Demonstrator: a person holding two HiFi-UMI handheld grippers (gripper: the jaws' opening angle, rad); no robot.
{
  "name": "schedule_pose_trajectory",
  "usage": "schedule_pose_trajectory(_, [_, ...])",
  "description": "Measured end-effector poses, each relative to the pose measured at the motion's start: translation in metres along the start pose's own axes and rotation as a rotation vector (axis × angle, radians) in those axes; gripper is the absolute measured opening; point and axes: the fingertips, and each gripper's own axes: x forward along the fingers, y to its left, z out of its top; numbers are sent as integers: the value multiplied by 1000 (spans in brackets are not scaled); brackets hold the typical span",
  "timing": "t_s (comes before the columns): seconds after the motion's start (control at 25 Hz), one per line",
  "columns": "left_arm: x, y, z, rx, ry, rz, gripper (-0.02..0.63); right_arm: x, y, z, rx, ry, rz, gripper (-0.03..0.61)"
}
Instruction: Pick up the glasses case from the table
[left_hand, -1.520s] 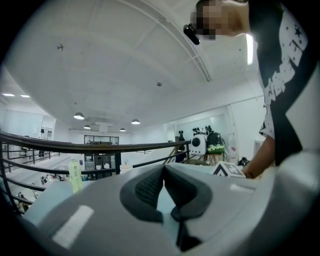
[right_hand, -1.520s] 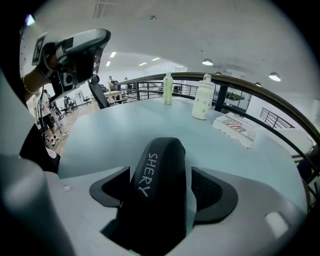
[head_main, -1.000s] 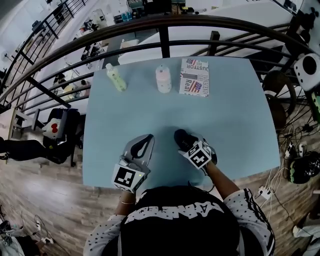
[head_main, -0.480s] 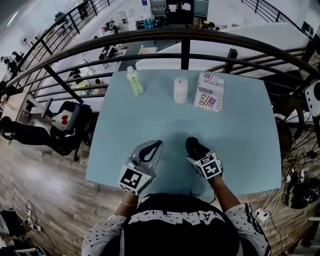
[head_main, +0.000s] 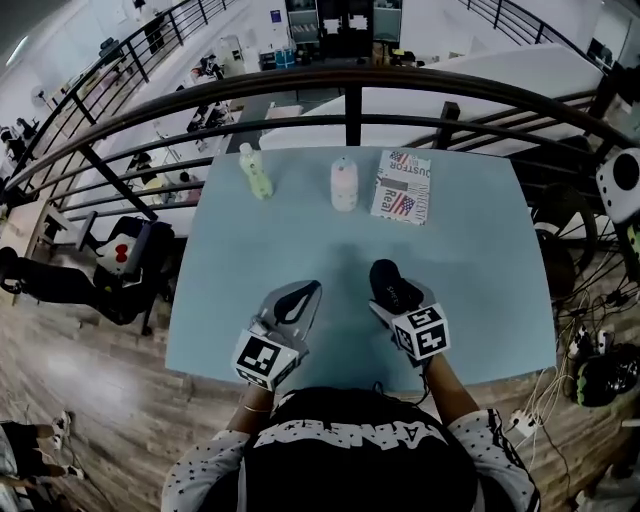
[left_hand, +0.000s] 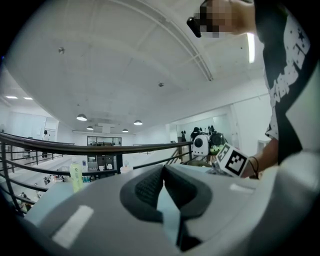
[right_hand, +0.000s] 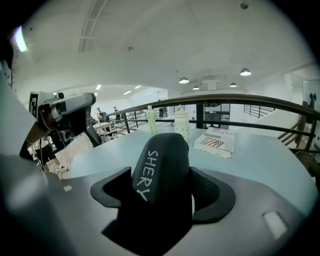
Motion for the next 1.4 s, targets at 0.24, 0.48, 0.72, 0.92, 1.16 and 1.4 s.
schedule_pose_trajectory(0.24, [4, -23, 7, 17, -2, -46, 0, -42, 0, 25, 35, -121, -19, 377])
schedule_pose_trajectory(0.48, [9, -43, 12, 10, -15, -84, 0, -84, 0, 43, 73, -232, -42, 376])
schedule_pose_trajectory(0.72, [11, -58, 20, 3, -37, -109, 0, -117, 4, 58, 97, -319, -39, 376])
schedule_pose_trajectory(0.92, [12, -65, 21, 3, -38, -129, 0, -132, 7, 68, 104, -364, -41, 376])
schedule_pose_trajectory(1.16, [8, -67, 23, 5, -46, -136, 0, -141, 12, 74, 102, -393, -42, 376])
schedule_pose_trajectory(1.4, [5, -66, 21, 5, -35, -137, 0, -141, 16, 75, 105, -398, -36, 376])
